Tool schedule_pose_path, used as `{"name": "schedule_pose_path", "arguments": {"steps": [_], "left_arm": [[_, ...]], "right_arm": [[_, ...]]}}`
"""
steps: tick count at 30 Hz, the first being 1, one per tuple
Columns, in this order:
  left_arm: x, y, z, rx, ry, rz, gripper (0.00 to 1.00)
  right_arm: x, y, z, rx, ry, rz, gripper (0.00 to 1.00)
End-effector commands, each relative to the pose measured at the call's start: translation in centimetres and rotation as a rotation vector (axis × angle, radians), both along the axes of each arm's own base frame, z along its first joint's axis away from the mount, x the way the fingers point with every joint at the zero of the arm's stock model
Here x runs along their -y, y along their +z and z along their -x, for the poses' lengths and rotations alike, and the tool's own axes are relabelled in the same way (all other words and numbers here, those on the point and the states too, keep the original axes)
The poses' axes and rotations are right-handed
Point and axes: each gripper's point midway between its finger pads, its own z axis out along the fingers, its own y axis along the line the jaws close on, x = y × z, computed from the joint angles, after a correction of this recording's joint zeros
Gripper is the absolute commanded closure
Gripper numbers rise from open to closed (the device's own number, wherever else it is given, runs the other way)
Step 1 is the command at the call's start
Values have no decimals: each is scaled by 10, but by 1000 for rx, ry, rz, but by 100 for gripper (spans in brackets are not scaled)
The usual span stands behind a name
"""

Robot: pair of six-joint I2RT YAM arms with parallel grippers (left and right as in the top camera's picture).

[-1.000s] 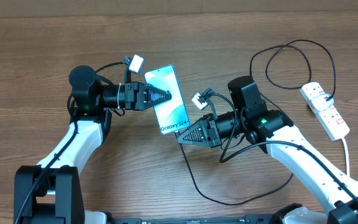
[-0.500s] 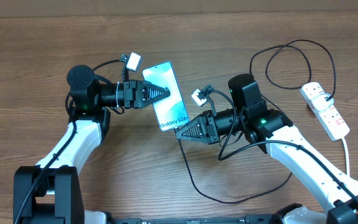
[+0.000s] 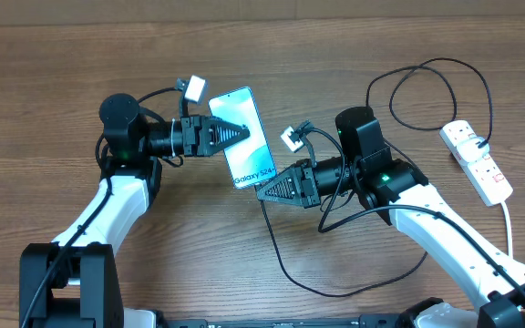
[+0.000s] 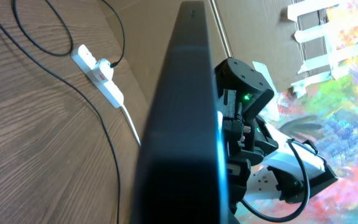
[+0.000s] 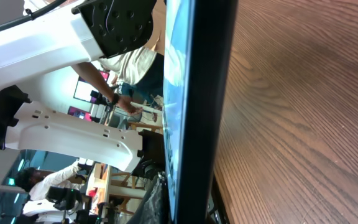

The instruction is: Plug charger to phone and switch on socket

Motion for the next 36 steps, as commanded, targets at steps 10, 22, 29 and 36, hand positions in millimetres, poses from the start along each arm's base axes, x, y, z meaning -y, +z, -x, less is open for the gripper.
{"name": "schedule_pose_path", "arguments": {"steps": [10, 22, 29, 36], "left_arm": [[25, -12, 40, 23, -188, 4, 96], [37, -12, 50, 35, -232, 6, 96], [39, -13, 51, 37, -237, 6, 96], [37, -12, 50, 51, -231, 7, 96]], "right_arm": [[-5, 32, -22, 150, -45, -39, 96], [-5, 32, -21, 177, -39, -42, 96], [-6, 37, -24, 191, -41, -47, 96], [-5, 31, -20, 142, -40, -23, 90]]}}
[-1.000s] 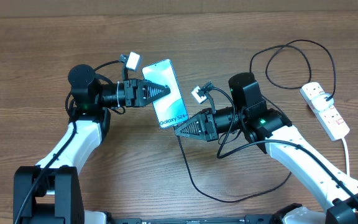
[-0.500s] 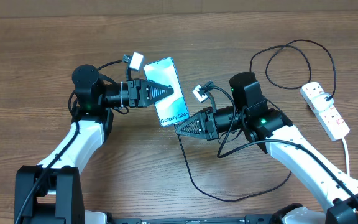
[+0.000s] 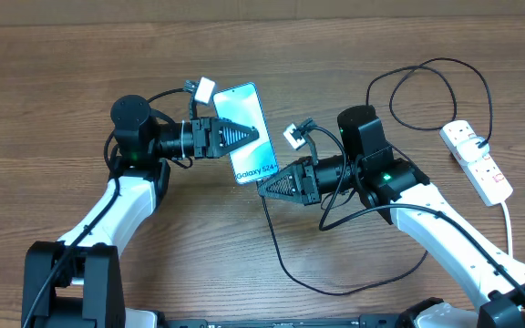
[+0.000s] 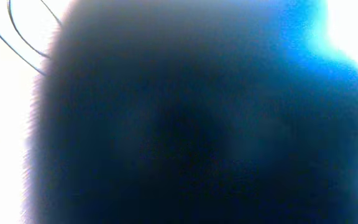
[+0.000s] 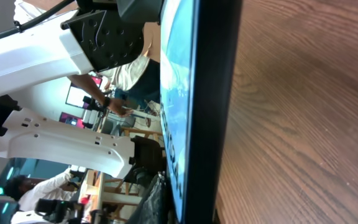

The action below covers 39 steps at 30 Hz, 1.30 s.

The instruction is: Plug charger to phone and switch on socket

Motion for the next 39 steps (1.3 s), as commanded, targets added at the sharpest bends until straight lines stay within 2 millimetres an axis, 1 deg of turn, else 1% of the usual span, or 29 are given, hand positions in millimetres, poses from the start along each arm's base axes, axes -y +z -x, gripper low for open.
{"name": "schedule_pose_path", "arguments": {"steps": [1, 3, 6, 7, 8, 9, 12, 16, 18, 20, 21, 22, 24, 26, 27, 28, 29, 30, 32, 35, 37, 39], "left_arm": [[20, -11, 46, 23, -223, 7, 96], [16, -10, 43, 32, -209, 7, 96], [6, -10, 35, 61, -172, 8, 96], [2, -10, 33, 69, -159, 8, 96], [-3, -10, 28, 76, -136, 7, 96], [-6, -11, 24, 76, -116, 6, 96], [-13, -12, 6, 69, -13, -4, 96], [-15, -13, -17, 38, 119, -15, 96], [-16, -15, -26, 17, 173, -18, 96], [-18, -20, -34, -24, 226, -29, 96], [-20, -27, -39, -69, 260, -42, 96], [-21, -34, -43, -114, 289, -55, 96], [-24, -56, -49, -243, 359, -102, 96], [-25, -82, -51, -359, 432, -170, 96], [-25, -100, -52, -422, 490, -227, 96], [-24, -105, -52, -438, 507, -245, 96], [-21, -119, -53, -466, 562, -305, 96], [-17, -124, -53, -467, 582, -331, 96], [-8, -131, -51, -470, 606, -367, 96], [9, -130, -42, -408, 554, -393, 96], [20, -125, -33, -319, 467, -409, 96], [25, -124, -23, -254, 384, -434, 96]], "right_arm": [[-6, 35, -14, 133, -10, -40, 90], [-6, 34, -14, 125, -10, -36, 89], [-5, 31, -12, 103, -10, -26, 78], [-5, 30, -11, 99, -10, -24, 76], [-5, 30, -11, 98, -10, -23, 71], [-5, 30, -12, 99, -11, -23, 69], [-5, 30, -15, 111, -23, -19, 65], [-3, 23, -24, 125, -74, 21, 59], [-3, 21, -27, 132, -89, 33, 53], [-2, 19, -31, 139, -114, 50, 47], [0, 17, -35, 144, -131, 61, 44], [1, 16, -38, 148, -147, 69, 42], [7, 13, -47, 154, -186, 88, 37], [15, 11, -57, 158, -228, 103, 30], [21, 12, -62, 157, -248, 105, 26], [22, 11, -63, 156, -252, 106, 23], [31, 10, -69, 145, -278, 113, 14], [36, 8, -72, 134, -293, 119, 9], [47, 4, -77, 106, -324, 135, 0], [67, -5, -84, 50, -379, 166, 0], [80, -13, -89, 13, -425, 201, 0], [93, -23, -94, -9, -483, 257, 0]]}}
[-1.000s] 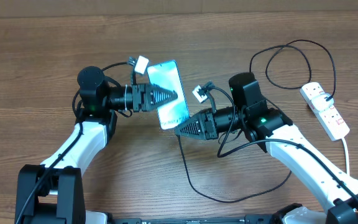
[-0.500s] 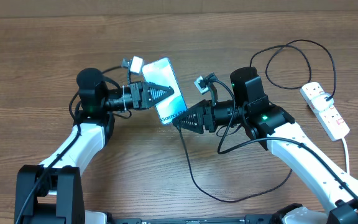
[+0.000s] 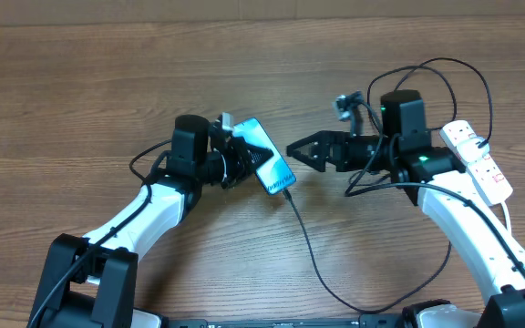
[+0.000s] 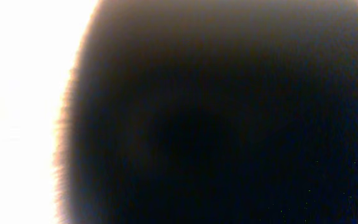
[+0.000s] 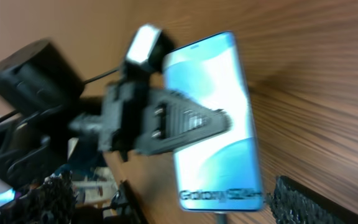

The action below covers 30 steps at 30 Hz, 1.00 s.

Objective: Plug charger to phone and switch on socket
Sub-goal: 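Open the right gripper, withdraw it, and lower the phone with the left gripper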

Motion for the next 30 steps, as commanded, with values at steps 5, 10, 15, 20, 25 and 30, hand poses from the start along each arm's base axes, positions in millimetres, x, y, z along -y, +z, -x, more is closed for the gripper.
{"name": "schedule_pose_path", "arguments": {"steps": [5, 10, 15, 20, 25, 30], "left_arm": [[-14, -17, 25, 169, -274, -210, 96], [-31, -35, 54, 182, -437, -305, 96], [-39, -36, 70, 219, -564, -345, 96], [-40, -37, 68, 257, -585, -352, 96], [-39, -44, 70, 259, -614, -345, 96], [-30, -55, 74, 224, -638, -258, 96]], "right_arm": [[50, -33, -23, -41, -241, 258, 0], [53, -38, -18, -72, -244, 277, 0], [53, -38, -18, -72, -244, 277, 0], [53, -38, -18, -72, -244, 277, 0], [53, -38, -18, -72, -244, 277, 0], [53, -38, -18, -72, -244, 277, 0]]}}
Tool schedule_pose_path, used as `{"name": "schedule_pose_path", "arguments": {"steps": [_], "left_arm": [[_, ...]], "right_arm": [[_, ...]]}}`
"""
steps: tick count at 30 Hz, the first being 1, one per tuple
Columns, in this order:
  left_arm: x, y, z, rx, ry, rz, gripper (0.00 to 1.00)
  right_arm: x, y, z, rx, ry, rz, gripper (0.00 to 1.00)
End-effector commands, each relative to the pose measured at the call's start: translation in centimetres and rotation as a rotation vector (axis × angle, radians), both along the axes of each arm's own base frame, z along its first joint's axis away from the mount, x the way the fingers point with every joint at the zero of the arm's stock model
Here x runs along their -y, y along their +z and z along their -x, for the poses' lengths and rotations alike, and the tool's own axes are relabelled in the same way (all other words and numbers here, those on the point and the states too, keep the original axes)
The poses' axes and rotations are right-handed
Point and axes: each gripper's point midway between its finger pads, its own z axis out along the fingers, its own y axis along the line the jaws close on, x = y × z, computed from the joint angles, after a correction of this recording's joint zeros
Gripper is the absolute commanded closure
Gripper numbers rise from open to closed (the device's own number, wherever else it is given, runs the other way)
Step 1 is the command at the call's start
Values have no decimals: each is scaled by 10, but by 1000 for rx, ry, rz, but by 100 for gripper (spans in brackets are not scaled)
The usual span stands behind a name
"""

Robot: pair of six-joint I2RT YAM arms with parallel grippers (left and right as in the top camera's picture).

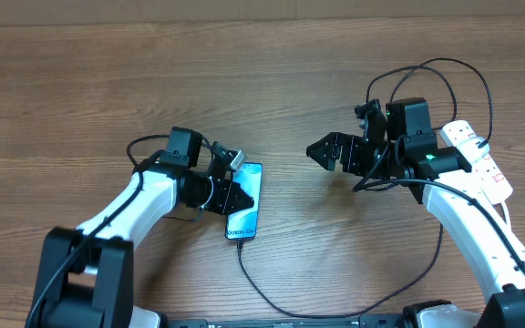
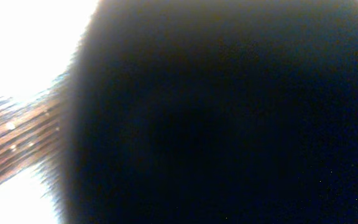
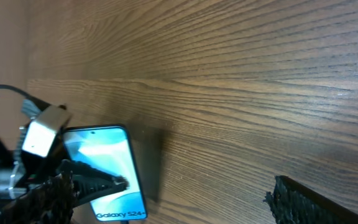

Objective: Plug charger to phone and switch on socket
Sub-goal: 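Open the right gripper, withdraw it, and lower the phone with the left gripper, then lower the phone flat onto the table with the left gripper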

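Note:
The phone (image 1: 247, 208) shows its lit blue screen upward, low over the wooden table, left of centre. My left gripper (image 1: 229, 195) is shut on its left side; one finger (image 3: 89, 182) lies across the screen. The phone fills the left wrist view as a dark blur. A black charger cable (image 1: 241, 251) runs out of the phone's near end. The cable loops round to the white power strip (image 1: 478, 162) at the far right. My right gripper (image 1: 320, 150) hangs open and empty between the phone and the strip; its fingertips (image 3: 303, 199) frame bare wood.
The cable's slack (image 1: 427, 73) loops over the table behind the right arm and along the near edge. A plug sits in the strip by its red switches. The wooden table (image 1: 62, 91) stretches bare to the left and back.
My left gripper has moved the phone down and to the left, from tilted in the air to flat and low over the table. My right gripper, still open, has drawn back slightly right.
At first my left gripper held the phone up while my right gripper was at its lower end with the cable. That held a moment later. Then the cable hung from the phone and my right gripper was open and away. Now the phone is low by the table.

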Motion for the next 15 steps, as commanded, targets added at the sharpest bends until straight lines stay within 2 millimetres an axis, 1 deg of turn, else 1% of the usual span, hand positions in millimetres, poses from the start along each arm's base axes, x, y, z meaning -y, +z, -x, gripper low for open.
{"name": "schedule_pose_path", "arguments": {"steps": [1, 4, 9, 15], "left_arm": [[14, 3, -4, -10, -49, 110, 96], [17, -7, 1, -63, -55, 136, 96], [17, -23, 6, -119, -53, 130, 96], [16, -26, 7, -132, -52, 127, 96]], "right_arm": [[3, 11, -7, 42, -8, 4, 0], [3, 11, -7, 42, -8, 4, 0], [3, 11, -7, 42, -8, 4, 0], [3, 11, -7, 42, -8, 4, 0]]}}
